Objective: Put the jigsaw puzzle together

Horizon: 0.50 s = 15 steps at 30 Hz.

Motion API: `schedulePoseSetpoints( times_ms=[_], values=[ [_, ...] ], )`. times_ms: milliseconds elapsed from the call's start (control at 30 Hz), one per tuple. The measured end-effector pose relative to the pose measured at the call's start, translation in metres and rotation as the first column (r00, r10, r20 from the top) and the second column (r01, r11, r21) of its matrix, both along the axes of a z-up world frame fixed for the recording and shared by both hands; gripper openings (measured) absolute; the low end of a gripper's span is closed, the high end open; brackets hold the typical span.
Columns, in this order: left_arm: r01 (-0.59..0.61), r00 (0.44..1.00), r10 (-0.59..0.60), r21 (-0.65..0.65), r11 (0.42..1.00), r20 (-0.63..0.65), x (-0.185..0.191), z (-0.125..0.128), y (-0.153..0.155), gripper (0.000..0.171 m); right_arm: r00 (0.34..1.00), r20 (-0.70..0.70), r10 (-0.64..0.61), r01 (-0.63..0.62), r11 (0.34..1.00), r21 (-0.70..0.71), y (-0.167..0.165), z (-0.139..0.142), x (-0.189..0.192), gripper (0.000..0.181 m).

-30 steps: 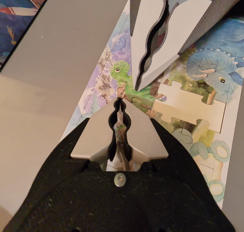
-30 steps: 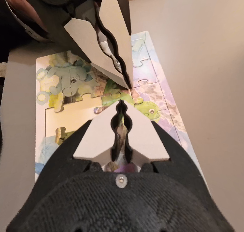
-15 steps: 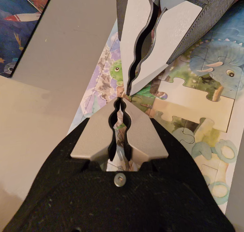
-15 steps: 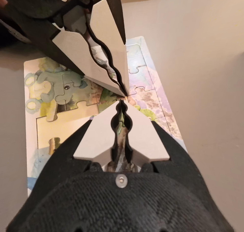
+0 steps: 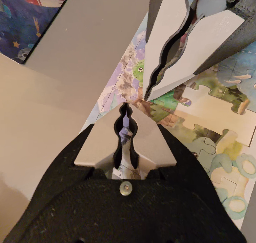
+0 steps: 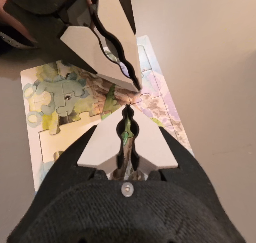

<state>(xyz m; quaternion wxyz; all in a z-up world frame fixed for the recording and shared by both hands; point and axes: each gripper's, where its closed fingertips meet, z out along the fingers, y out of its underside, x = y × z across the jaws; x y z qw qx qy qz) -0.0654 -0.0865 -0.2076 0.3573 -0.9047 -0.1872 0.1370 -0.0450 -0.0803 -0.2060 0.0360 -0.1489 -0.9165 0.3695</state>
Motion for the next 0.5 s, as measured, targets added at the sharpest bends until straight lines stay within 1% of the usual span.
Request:
schedulePoseSetpoints(
  times_ms=[200,300,400,433,500],
  values=[
    [-0.022,1.000,0.022,0.001,1.000,-0.008,-0.004,0.001,-0.003,0.000,0.996,0.092,-0.014,0.016,1.000,-0.016,0.000,-0.001,0.000,0.000],
    [-0.018,1.000,0.018,-0.005,1.000,-0.009,-0.003,0.000,-0.002,0.000,1.000,0.020,0.021,-0.021,1.000,-0.009,0.000,-0.001,0.001,0.000],
    [-0.013,1.000,0.013,-0.003,1.000,-0.019,-0.003,0.001,-0.002,0.000,0.988,-0.137,0.074,-0.071,0.997,0.027,0.003,0.000,0.000,0.000],
    [-0.011,1.000,0.011,-0.001,1.000,-0.021,-0.003,0.002,-0.001,0.000,0.983,-0.165,0.076,-0.072,0.997,0.033,0.006,0.001,0.000,0.000],
    [-0.007,1.000,0.007,0.003,1.000,-0.024,-0.002,0.002,-0.001,0.000,0.989,-0.130,0.073,-0.074,0.997,-0.006,0.015,0.003,0.005,0.000]
  ],
)
